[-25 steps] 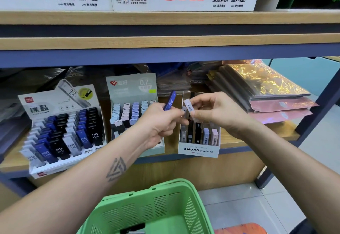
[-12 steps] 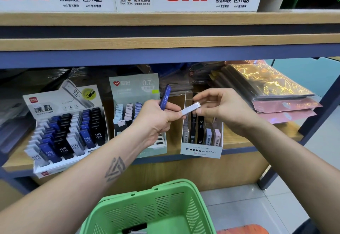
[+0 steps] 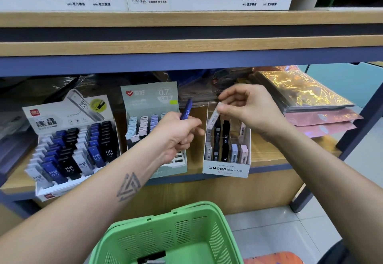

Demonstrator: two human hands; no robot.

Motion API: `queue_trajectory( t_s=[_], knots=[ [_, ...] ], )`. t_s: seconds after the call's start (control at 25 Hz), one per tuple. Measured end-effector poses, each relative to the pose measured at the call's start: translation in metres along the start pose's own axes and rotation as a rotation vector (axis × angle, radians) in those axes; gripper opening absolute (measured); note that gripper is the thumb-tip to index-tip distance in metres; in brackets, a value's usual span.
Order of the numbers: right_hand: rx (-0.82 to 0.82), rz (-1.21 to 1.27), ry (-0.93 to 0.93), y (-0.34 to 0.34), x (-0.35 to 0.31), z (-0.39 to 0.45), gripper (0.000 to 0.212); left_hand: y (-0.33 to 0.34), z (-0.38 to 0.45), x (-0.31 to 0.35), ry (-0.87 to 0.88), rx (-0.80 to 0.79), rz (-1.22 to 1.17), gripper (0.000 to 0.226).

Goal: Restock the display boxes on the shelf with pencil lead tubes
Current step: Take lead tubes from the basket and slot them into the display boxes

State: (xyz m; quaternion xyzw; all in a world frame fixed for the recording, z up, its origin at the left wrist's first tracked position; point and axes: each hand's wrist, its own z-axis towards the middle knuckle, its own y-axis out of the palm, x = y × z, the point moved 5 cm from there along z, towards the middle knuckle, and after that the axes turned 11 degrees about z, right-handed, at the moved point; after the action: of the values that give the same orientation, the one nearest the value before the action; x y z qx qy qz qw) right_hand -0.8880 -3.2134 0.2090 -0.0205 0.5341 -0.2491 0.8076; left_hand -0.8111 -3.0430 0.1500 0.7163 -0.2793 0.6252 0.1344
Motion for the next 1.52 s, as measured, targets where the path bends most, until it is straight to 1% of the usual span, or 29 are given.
queue_trajectory(
  t_s=[0.08, 0.12, 0.2, 0.36, 0.52, 0.72, 0.92, 1.04, 1.12, 1.2, 1.24, 1.32, 1.4, 1.52],
  knots=[
    [0.051, -0.286, -0.009, 0.001, 0.004, 0.003, 0.013, -0.005, 0.002, -0.003, -0.020, 0.030, 0.064, 0.011],
    [0.058, -0.389, -0.008, 0.005, 0.006, 0.004, 0.012, -0.006, 0.002, -0.003, -0.029, 0.030, 0.068, 0.012],
    [0.049, -0.493, -0.003, 0.014, 0.012, 0.004, 0.014, -0.008, 0.001, -0.003, -0.034, 0.022, 0.049, 0.015],
    [0.036, -0.575, -0.005, 0.025, 0.020, 0.005, 0.017, -0.010, -0.004, 0.000, -0.009, -0.011, -0.002, 0.018],
    [0.037, -0.638, -0.002, 0.022, 0.019, 0.007, 0.014, -0.013, -0.004, 0.000, 0.005, -0.019, -0.002, 0.017],
    [-0.015, -0.770, -0.082, 0.040, 0.024, 0.004, 0.007, -0.013, -0.005, 0.001, 0.006, -0.021, -0.004, 0.016],
    [0.003, -0.962, -0.132, 0.054, 0.036, -0.002, 0.014, -0.012, -0.005, 0.001, 0.018, -0.024, 0.003, 0.015],
    [0.013, -0.938, -0.180, 0.054, 0.032, -0.004, 0.018, -0.013, -0.006, 0.001, 0.025, -0.025, 0.005, 0.015],
    [-0.049, -0.797, -0.183, 0.050, 0.026, -0.009, 0.019, -0.013, -0.007, 0.001, 0.023, -0.033, 0.011, 0.014],
    [-0.184, -0.686, -0.140, 0.051, 0.024, -0.020, 0.017, -0.013, -0.009, 0.000, 0.023, -0.042, 0.018, 0.015],
    [-0.248, -0.710, -0.120, 0.054, 0.025, -0.026, 0.016, -0.013, -0.010, -0.001, 0.021, -0.039, 0.021, 0.015],
    [-0.319, -0.886, -0.134, 0.061, 0.029, -0.035, 0.014, -0.014, -0.010, -0.003, 0.015, -0.032, 0.025, 0.015],
    [-0.347, -1.033, -0.167, 0.066, 0.033, -0.038, 0.015, -0.013, -0.010, -0.005, 0.010, -0.033, 0.026, 0.016],
    [-0.336, -1.090, -0.190, 0.072, 0.039, -0.038, 0.014, -0.011, -0.011, -0.007, -0.002, -0.039, 0.030, 0.016]
  ],
)
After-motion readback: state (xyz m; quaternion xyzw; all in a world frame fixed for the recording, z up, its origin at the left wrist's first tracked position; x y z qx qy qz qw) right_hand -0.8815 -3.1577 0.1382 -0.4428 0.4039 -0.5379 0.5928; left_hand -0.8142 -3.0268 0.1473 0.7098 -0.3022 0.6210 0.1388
